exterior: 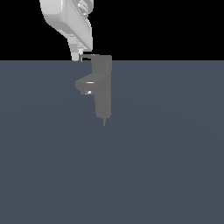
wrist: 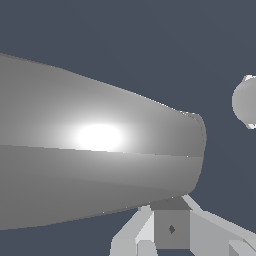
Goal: Turn on the faucet by rotating a designated handle.
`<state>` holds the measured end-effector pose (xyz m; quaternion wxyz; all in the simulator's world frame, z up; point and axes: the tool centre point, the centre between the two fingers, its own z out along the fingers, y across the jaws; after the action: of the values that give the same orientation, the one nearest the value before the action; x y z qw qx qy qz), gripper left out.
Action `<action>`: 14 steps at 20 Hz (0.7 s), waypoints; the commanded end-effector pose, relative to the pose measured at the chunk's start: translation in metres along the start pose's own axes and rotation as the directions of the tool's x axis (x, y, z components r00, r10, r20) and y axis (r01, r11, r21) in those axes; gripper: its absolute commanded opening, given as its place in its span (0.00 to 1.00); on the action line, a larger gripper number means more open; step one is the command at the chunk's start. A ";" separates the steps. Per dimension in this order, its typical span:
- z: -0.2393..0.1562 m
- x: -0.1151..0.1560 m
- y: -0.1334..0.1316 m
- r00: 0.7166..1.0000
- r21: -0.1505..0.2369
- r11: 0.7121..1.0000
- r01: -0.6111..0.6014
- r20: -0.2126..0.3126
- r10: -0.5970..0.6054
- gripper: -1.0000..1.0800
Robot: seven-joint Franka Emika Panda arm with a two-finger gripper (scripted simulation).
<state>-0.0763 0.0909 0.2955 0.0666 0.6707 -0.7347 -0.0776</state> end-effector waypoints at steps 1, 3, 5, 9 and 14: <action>-0.002 0.035 -0.004 0.999 0.004 0.999 -0.036 0.004 0.036 0.00; -0.002 0.048 -0.004 0.999 0.005 0.999 -0.037 0.005 0.037 0.00; -0.002 0.061 -0.003 0.999 0.006 0.999 -0.038 0.005 0.038 0.00; -0.003 0.088 -0.001 0.999 0.007 0.999 -0.041 0.006 0.041 0.00; -0.001 0.076 -0.006 1.000 0.001 1.000 -0.013 0.002 0.013 0.00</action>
<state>-0.0824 0.0240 0.2954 0.0676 0.6694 -0.7356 -0.0791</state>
